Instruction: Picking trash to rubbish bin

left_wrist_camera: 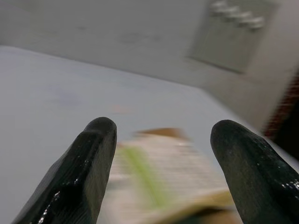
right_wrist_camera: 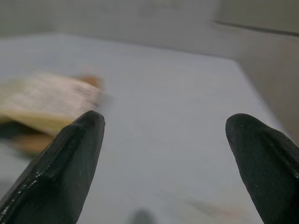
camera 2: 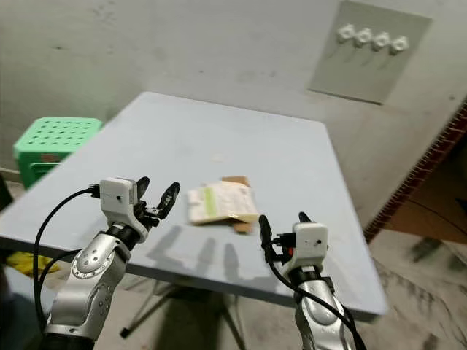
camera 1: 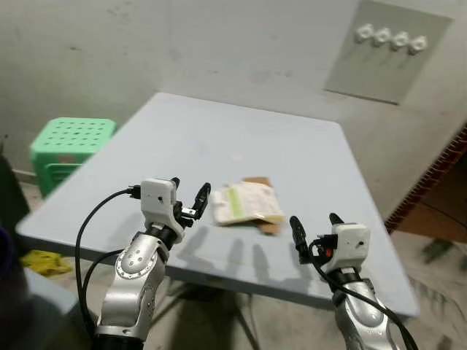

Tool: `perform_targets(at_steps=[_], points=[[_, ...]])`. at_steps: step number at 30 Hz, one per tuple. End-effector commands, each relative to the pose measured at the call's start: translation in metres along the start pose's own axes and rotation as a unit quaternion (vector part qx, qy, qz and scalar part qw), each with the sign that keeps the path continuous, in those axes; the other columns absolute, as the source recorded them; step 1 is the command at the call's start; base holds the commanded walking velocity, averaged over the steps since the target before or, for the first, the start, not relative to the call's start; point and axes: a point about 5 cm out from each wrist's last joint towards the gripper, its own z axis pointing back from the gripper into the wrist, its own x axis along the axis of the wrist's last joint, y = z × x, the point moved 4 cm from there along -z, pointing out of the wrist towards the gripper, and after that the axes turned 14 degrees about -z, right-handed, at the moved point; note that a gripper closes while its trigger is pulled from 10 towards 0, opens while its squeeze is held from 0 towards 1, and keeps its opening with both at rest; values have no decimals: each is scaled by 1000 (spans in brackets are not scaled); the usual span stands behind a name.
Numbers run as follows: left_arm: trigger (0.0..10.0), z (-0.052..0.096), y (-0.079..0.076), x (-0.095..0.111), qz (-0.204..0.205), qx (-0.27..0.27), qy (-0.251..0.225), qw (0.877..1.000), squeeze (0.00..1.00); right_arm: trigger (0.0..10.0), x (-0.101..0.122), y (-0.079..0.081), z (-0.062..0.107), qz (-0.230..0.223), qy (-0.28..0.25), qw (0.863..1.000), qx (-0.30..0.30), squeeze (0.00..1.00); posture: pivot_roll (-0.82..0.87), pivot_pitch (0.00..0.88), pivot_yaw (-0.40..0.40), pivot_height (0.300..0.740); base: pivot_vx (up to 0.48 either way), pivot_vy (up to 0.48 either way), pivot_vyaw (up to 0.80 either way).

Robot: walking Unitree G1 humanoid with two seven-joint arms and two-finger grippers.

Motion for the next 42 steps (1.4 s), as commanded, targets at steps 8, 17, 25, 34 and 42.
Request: perform_targets(at_steps=[8, 17, 25, 34, 42], points=[[10000, -6, 13, 2, -23, 37, 20, 999, 0, 10000, 1, 1, -4, -1, 21, 1000, 7, 0, -20, 0, -102, 740, 0, 0, 0], [10000, -7, 19, 0, -20, 50, 29, 998, 0, 10000, 2, 2, -3, 24, 22, 999, 18, 0, -18, 0, -107, 740, 0, 0, 0], [10000, -6, 23, 1, -9, 51, 28, 998, 0, 10000, 2, 2, -2, 34, 26, 999, 21, 0, -17, 0, -106, 740, 0, 0, 0], [10000, -7, 28, -1, 1, 60, 37, 997, 0, 10000, 1, 4, -1, 36, 27, 999, 22, 0, -17, 0, -108, 740, 0, 307, 0], [10000, -8, 29, -1, -7, 69, 40, 997, 0, 10000, 1, 4, -1, 37, 28, 999, 22, 0, -19, 0, -108, 740, 0, 148, 0]])
